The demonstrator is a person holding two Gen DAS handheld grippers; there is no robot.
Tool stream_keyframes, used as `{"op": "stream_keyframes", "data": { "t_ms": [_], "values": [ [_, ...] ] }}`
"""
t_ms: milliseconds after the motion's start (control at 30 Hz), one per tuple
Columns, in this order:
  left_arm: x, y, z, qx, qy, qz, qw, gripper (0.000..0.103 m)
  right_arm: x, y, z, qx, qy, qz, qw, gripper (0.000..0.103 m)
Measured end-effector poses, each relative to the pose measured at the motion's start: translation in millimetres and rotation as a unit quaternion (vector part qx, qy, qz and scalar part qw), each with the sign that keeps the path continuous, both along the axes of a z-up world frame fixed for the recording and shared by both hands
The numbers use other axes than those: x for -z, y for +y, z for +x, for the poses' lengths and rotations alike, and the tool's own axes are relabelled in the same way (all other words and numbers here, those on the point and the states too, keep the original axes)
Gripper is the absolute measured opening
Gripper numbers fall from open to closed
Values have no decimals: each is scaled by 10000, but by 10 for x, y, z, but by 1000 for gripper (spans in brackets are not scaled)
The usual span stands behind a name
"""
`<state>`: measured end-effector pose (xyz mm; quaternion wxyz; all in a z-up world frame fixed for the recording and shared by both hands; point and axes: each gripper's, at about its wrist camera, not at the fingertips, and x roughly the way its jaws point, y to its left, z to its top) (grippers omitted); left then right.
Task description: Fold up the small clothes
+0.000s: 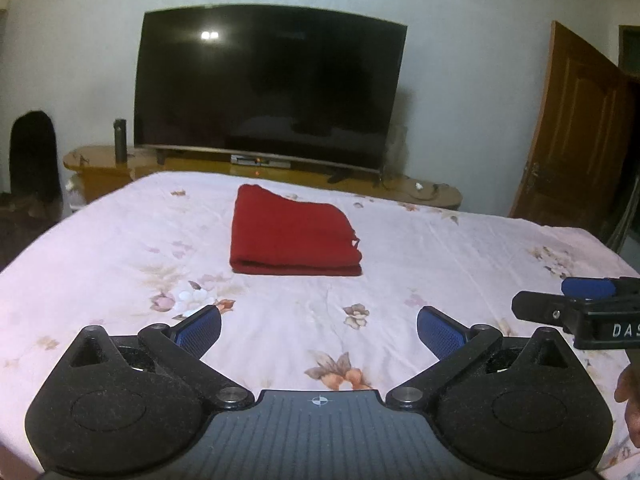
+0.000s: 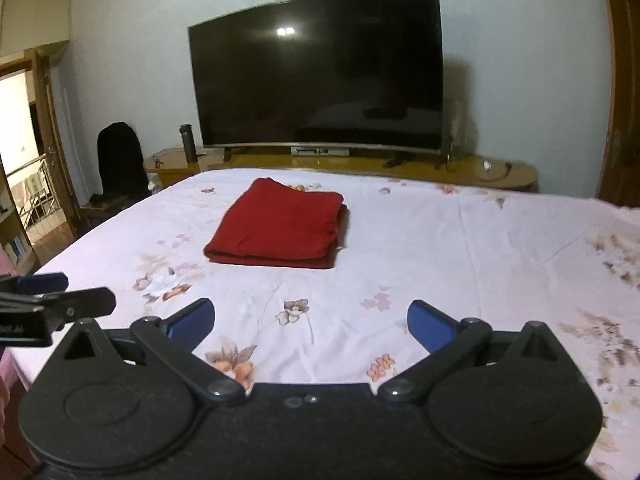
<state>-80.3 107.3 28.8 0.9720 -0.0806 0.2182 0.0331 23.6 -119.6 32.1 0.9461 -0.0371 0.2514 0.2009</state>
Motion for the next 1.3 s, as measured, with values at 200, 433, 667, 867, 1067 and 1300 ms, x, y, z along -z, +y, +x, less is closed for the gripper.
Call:
{"op": "stream_keyframes", "data": {
  "t_ms": [200,433,667,867,1067,1300],
  "values": [
    [-109,-153,-322,-4,-183,46,9998,103,-45,-62,-342,-3,-192,-36,9998,102],
    [-177,-218,-409,-35,-291,168,9994,103,-106,-129,-496,67,-356,73,9993,102],
    [-181,-226,-437,-77,-326,142,9993,103,-119,-104,-547,103,-420,81,9990,102],
    [-180,-231,-431,-62,-343,135,9993,103,-107,-88,-556,86,-434,96,9990,102],
    [-205,-286,-389,-27,-349,170,9992,103,-117,-102,-545,115,-457,145,9988,102],
    [-220,-314,-360,21,-351,193,9992,103,-118,-84,-521,170,-439,145,9988,102]
  ]
}}
